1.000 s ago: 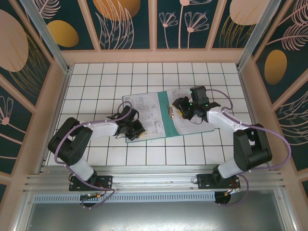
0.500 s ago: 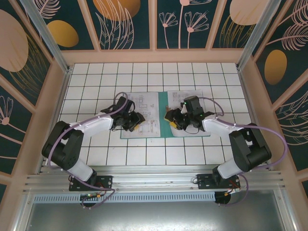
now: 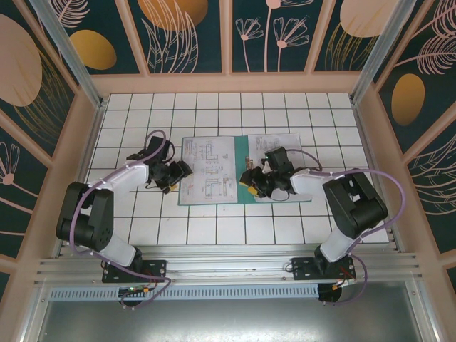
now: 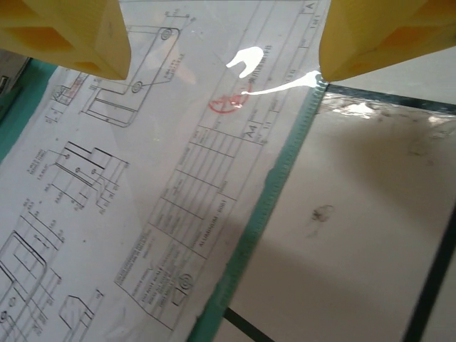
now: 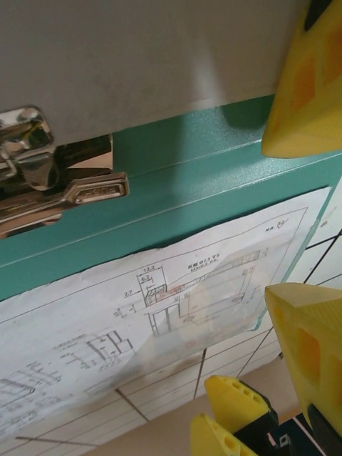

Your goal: Put the files into the folder

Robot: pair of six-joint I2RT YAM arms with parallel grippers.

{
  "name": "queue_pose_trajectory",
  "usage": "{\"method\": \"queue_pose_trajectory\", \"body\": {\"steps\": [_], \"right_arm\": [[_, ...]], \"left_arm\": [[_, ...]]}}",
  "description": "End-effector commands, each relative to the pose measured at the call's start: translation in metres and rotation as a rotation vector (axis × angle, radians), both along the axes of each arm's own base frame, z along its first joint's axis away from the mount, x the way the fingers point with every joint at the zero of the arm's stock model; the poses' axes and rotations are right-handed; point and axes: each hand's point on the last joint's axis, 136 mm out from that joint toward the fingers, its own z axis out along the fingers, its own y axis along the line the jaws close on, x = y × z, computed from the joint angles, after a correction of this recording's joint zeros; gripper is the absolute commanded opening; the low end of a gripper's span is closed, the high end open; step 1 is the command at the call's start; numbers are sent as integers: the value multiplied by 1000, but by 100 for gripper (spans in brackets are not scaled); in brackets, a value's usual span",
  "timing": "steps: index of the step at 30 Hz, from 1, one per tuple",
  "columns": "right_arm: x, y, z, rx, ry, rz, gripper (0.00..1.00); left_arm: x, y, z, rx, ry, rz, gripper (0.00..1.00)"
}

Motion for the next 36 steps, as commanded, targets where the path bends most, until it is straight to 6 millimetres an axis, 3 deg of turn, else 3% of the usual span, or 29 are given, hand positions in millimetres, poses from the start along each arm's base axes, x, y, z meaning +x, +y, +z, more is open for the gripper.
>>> {"method": "queue_pose_trajectory", "body": {"steps": [1, 13, 26, 36], "right_arm": [[1, 2, -5, -31, -6, 21, 50], [-22, -25, -50, -222, 133, 27, 50], [-21, -23, -52, -222, 148, 25, 50], [-23, -23, -53, -217, 161, 17, 49]], "left_arm": [[-10, 9, -8, 34, 28, -44, 74], [-13, 8, -23, 22, 41, -90, 82], [-26, -13, -35, -103, 62, -167, 78], [-49, -18, -27, -131, 106, -169, 75]]}}
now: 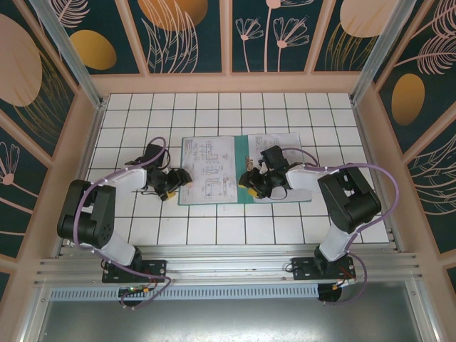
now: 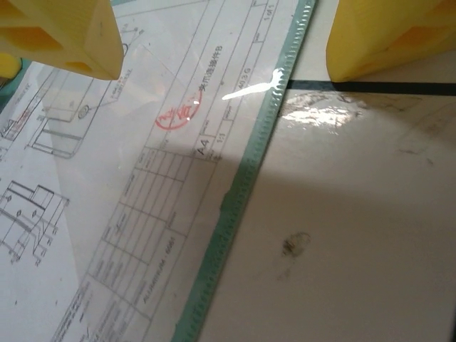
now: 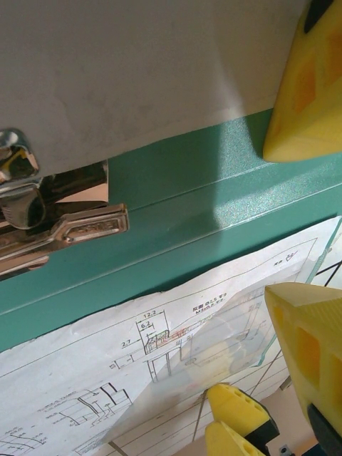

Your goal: Put the files into the folder

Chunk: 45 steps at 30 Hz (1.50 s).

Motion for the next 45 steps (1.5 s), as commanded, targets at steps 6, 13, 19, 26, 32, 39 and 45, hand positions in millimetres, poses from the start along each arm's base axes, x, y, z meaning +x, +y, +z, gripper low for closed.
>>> {"method": "queue_pose_trajectory", "body": {"steps": [6, 13, 19, 26, 32, 39, 45], "right_arm": [[-20, -21, -36, -133, 108, -25, 50], [-21, -21, -38, -135, 115, -23, 49], [-21, -19, -38, -132, 118, -21, 50], [-21, -18, -39, -126, 120, -22, 49], [-22, -17, -39, -121, 120, -17, 50], [-23, -16, -41, -117, 127, -3, 50], [-21, -17, -42, -117, 130, 4, 50]], "left_arm": [[-42, 0, -1, 47, 142, -15, 71], [-41, 8, 2, 109, 132, 0, 72], [-55, -22, -3, 2, 166, -27, 72], [-50, -30, -1, -1, 145, -20, 72], [-31, -33, 16, -3, 59, -16, 71], [-12, -35, 43, -32, -74, 10, 59], [-8, -38, 62, -87, -160, 21, 44]]}}
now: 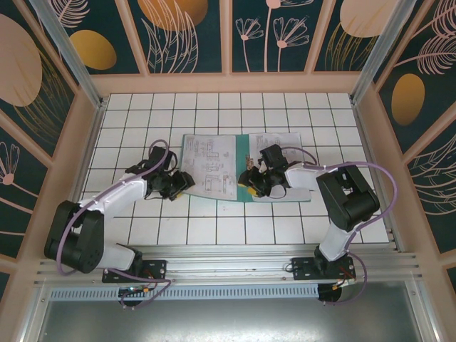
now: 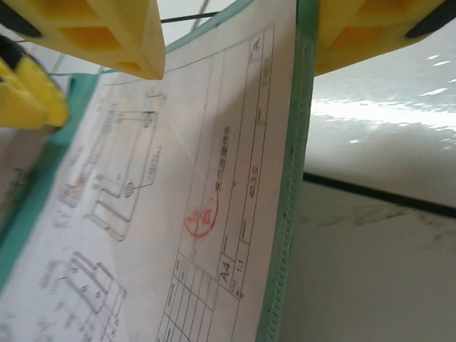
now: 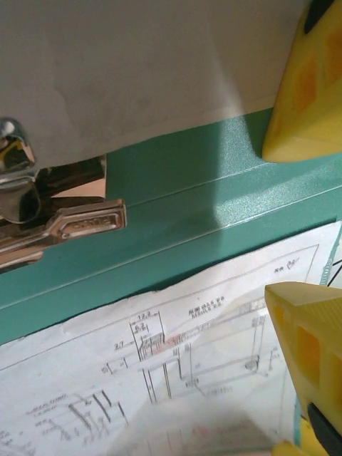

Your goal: Put the files into the folder

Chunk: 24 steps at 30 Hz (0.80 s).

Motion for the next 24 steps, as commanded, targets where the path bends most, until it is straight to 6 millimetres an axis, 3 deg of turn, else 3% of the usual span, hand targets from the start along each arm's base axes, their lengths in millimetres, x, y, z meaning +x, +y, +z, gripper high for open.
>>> {"method": "queue_pose_trajectory", "body": {"steps": [1, 5, 10, 12, 16, 19, 21, 24], "right_arm": [[-26, -20, -41, -120, 127, 3, 49], [-23, -20, -39, -116, 122, 2, 50], [-19, -16, -34, -96, 109, 3, 51], [-12, -8, -25, -61, 76, 16, 53], [11, 13, 12, 0, -28, 67, 58], [33, 14, 50, 18, -127, 41, 62], [48, 2, 74, 28, -191, -13, 63], [64, -29, 92, 24, -247, -103, 63]], "left_arm": [[11, -13, 21, -71, -100, -13, 42], [14, -16, 29, -98, -133, -19, 30], [16, -17, 28, -93, -126, -26, 2], [17, -15, 29, -73, -129, -22, 0], [20, -4, 34, -9, -145, -3, 0], [22, 7, 43, 49, -170, 19, 0], [24, 17, 52, 108, -190, 29, 0], [27, 26, 66, 177, -223, 14, 0]]}}
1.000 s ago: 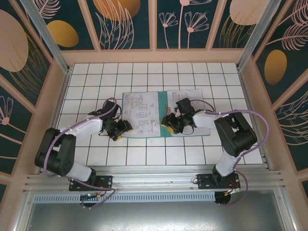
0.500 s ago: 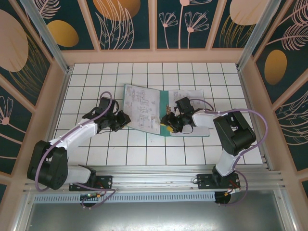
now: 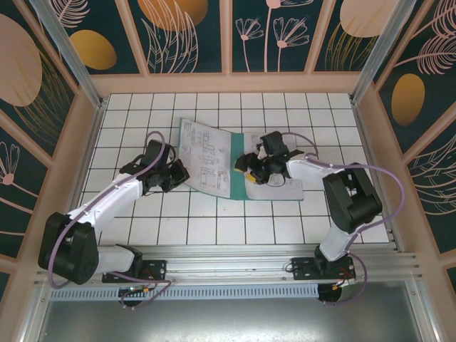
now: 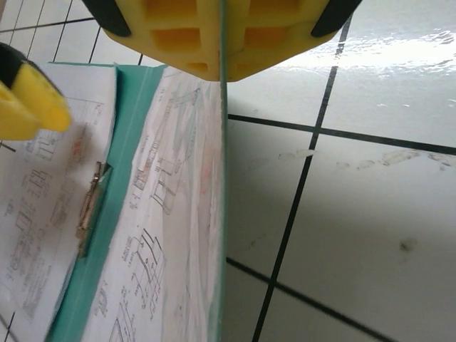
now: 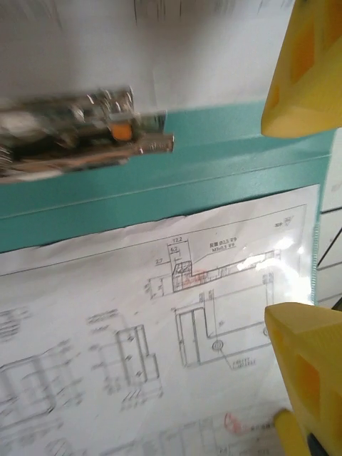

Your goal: Put the files into the folder

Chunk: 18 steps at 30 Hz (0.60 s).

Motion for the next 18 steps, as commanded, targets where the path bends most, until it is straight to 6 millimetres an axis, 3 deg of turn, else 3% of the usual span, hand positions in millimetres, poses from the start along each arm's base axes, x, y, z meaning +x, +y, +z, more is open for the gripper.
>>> {"method": "queue_pose_trajectory", "body": {"steps": [1, 3, 5, 8, 18], "right_arm": [[24, -42, 31, -19, -96, -116, 63], [29, -69, 25, -36, -86, -171, 61], [30, -93, 14, -45, -51, -216, 59], [29, -115, -2, -68, -14, -255, 58], [22, -108, -47, -83, 90, -254, 54]], "left_arm": [[6, 21, 22, 142, -63, 4, 0], [3, 29, 21, 195, -47, -9, 0], [8, 29, 35, 212, -75, -16, 0], [11, 33, 46, 246, -95, -29, 0], [26, 32, 63, 341, -127, -131, 0]]}}
